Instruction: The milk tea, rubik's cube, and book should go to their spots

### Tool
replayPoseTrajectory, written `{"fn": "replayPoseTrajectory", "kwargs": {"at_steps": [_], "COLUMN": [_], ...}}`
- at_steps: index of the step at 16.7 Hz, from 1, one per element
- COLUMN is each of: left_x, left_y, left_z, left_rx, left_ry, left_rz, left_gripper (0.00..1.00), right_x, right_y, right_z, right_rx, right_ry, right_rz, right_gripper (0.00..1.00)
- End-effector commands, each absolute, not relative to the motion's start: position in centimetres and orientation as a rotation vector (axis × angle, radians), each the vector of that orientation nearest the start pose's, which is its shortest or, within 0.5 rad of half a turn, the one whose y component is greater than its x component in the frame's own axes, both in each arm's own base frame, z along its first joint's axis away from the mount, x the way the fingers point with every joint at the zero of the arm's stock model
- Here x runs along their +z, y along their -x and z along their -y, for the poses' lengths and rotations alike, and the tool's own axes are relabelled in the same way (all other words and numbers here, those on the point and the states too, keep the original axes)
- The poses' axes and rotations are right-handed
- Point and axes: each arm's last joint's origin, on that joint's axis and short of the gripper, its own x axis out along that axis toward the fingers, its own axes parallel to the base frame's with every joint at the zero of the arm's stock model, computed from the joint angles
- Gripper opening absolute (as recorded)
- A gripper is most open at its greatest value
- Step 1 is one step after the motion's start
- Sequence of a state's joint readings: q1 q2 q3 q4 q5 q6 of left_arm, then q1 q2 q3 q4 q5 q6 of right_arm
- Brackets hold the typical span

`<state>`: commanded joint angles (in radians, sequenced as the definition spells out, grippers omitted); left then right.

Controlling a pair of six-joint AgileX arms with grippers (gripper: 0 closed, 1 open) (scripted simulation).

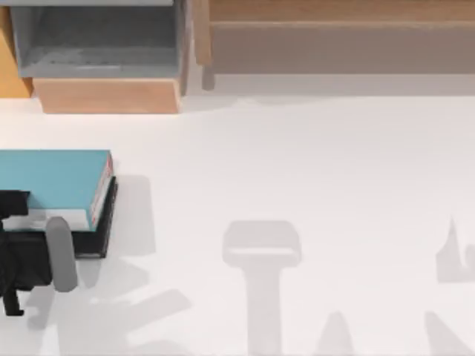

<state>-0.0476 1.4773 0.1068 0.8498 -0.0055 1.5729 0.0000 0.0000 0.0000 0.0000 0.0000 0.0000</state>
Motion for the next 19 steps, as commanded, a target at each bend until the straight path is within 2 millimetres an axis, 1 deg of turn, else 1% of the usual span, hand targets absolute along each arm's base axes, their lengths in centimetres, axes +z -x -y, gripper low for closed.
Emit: {"fn": "replayPoseTrajectory", "kwargs": {"at_steps": [13,14,19], "left_x": [8.46,8.46,8.46], "left_y": [-19.35,-19.35,-19.35], "left_z": [0.94,0.94,0.94], "left_rx": [-0.433,-0.433,-0.433], "left_ry": [-1.537,-1.537,-1.537], "left_rz": [-0.384,-0.384,-0.384], "left_gripper": [0.98,1.0,1.0], "right_x": [16.0,16.0,16.0], "right_y": [-10.57,-10.57,-10.57], "right_z": [0.12,0.12,0.12], "right_rx": [0.0,0.0,0.0], "right_ry": [0.0,0.0,0.0], "right_rz": [0.0,0.0,0.0], "right_gripper": [1.0,1.0,1.0]}}
